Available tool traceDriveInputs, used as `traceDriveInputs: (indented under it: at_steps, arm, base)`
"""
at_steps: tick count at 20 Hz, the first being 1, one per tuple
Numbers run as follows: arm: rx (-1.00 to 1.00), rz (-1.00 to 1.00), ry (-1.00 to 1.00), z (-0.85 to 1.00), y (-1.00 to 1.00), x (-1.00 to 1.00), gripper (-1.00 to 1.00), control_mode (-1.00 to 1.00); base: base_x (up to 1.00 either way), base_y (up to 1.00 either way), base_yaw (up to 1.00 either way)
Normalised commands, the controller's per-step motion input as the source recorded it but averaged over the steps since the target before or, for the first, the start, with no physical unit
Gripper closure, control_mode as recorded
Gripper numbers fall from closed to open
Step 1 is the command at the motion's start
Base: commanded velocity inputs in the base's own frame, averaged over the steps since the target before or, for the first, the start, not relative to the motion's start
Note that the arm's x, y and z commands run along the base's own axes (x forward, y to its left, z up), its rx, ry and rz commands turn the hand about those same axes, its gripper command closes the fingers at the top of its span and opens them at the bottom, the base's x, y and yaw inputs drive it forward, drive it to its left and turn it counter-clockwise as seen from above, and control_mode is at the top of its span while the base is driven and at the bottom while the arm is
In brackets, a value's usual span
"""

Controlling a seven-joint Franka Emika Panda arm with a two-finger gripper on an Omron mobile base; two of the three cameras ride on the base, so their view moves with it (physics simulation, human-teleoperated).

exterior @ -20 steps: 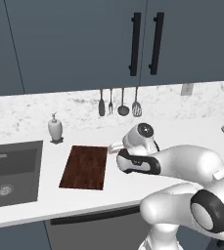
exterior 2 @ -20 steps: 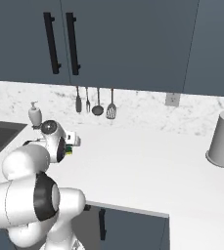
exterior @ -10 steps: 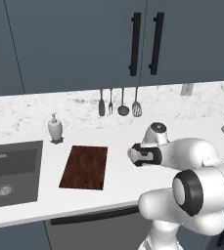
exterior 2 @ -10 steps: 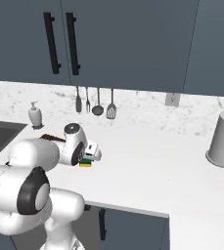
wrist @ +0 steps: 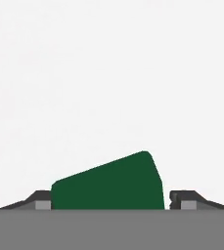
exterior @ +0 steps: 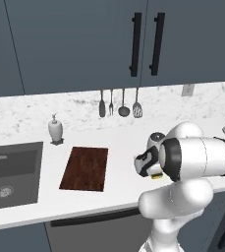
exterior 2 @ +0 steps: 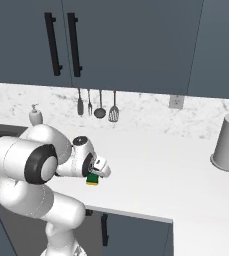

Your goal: Pick up the sponge from the counter and clean the cutting board by briefly scrubbing or pressing down on the cutting board. Once finished, release the sponge.

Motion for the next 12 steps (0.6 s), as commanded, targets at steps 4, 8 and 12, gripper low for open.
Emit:
traceDriveInputs:
  at_steps: [4, 8, 12]
  arm:
    - [-0.03, -0.06, 0.00, 0.27, -0.01, 0.00, -1.00, -1.00]
    - [0.00, 0.00, -0.02, 0.90, 0.00, 0.00, -1.00, -1.00]
    - [0.00, 0.01, -0.03, 1.00, 0.00, -0.18, -1.00, -1.00]
  base:
    - [0.00, 0.00, 0.00]
    - [0.00, 0.00, 0.00]
    - [0.00, 0.00, 0.00]
